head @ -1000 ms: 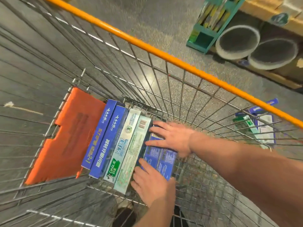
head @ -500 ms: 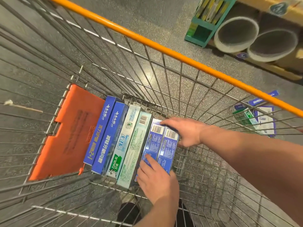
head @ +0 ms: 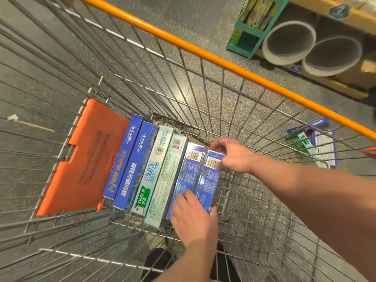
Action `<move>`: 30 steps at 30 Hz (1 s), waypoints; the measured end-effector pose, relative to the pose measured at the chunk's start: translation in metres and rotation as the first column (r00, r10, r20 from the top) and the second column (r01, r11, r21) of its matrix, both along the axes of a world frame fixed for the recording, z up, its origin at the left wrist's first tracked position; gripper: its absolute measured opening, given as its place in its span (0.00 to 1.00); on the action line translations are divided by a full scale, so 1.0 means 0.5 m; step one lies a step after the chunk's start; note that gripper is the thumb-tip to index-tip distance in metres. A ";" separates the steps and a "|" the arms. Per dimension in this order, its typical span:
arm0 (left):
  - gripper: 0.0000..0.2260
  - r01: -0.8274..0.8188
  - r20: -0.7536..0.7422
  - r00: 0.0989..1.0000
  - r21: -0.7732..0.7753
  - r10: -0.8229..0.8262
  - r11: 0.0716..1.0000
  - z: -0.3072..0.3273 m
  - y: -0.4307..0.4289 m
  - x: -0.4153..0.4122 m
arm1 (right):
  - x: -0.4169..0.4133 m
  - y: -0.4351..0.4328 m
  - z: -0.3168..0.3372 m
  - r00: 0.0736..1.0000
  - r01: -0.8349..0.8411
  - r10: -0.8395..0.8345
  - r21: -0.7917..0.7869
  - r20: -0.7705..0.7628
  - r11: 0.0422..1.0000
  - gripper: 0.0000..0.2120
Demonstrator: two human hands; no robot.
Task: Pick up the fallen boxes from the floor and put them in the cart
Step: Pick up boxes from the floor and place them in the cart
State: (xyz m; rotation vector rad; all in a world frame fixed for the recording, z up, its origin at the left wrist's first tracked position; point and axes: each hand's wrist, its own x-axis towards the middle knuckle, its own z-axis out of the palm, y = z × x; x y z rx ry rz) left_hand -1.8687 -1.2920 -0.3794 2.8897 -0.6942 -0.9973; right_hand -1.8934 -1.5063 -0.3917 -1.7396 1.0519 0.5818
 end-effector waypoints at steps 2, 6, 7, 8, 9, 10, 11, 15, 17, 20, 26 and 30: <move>0.27 0.034 0.006 0.999 -0.016 -0.034 0.999 -0.004 0.003 -0.001 | -0.003 0.000 0.004 1.000 0.027 -0.028 0.010 0.005 1.000 0.26; 0.19 0.082 0.040 0.996 -0.126 -0.078 0.989 -0.018 0.018 -0.005 | 0.003 0.004 0.022 0.987 0.160 -0.160 0.017 0.004 0.987 0.19; 0.17 0.080 0.048 0.996 -0.152 -0.074 0.985 -0.020 0.024 -0.005 | 0.005 0.004 0.022 0.986 0.166 -0.167 -0.045 -0.011 0.985 0.20; 0.15 0.072 0.060 0.996 -0.191 -0.062 0.979 -0.022 0.028 -0.002 | 0.008 0.004 0.021 0.985 0.164 -0.168 -0.108 -0.027 0.981 0.22; 0.12 0.050 0.069 0.997 -0.222 -0.035 0.974 -0.022 0.030 0.003 | 0.011 0.005 0.017 0.986 0.153 -0.162 -0.149 -0.050 0.977 0.26; 0.10 0.019 0.064 0.998 -0.236 -0.004 0.972 -0.020 0.030 0.009 | 0.015 0.008 0.016 0.985 0.151 -0.163 -0.164 -0.059 0.975 0.30; 0.10 -0.008 0.038 0.999 -0.223 0.017 0.975 -0.016 0.026 0.016 | 0.018 0.011 0.014 0.983 0.165 -0.177 -0.162 -0.058 0.973 0.34; 0.19 0.031 -0.015 0.999 -0.136 -0.034 0.990 -0.008 0.015 0.033 | 0.021 0.023 0.015 0.979 0.193 -0.201 -0.152 -0.039 0.969 0.28; 0.23 0.066 0.002 0.998 -0.142 -0.067 0.988 -0.011 0.014 0.037 | 0.017 0.028 0.013 0.974 0.213 -0.220 -0.133 -0.047 0.968 0.26; 0.22 0.086 -0.016 0.996 -0.104 -0.088 0.991 -0.017 0.011 0.040 | 0.020 0.033 0.009 0.966 0.246 -0.253 -0.100 -0.061 0.964 0.25; 0.20 0.020 -0.087 0.996 -0.081 -0.027 0.997 -0.010 0.011 0.051 | 0.020 0.042 0.003 0.958 0.262 -0.263 -0.026 -0.112 0.965 0.31; 0.20 0.022 -0.088 0.996 -0.080 -0.029 0.997 -0.008 0.015 0.052 | 0.014 0.049 0.004 0.961 0.263 -0.262 0.002 -0.090 0.965 0.31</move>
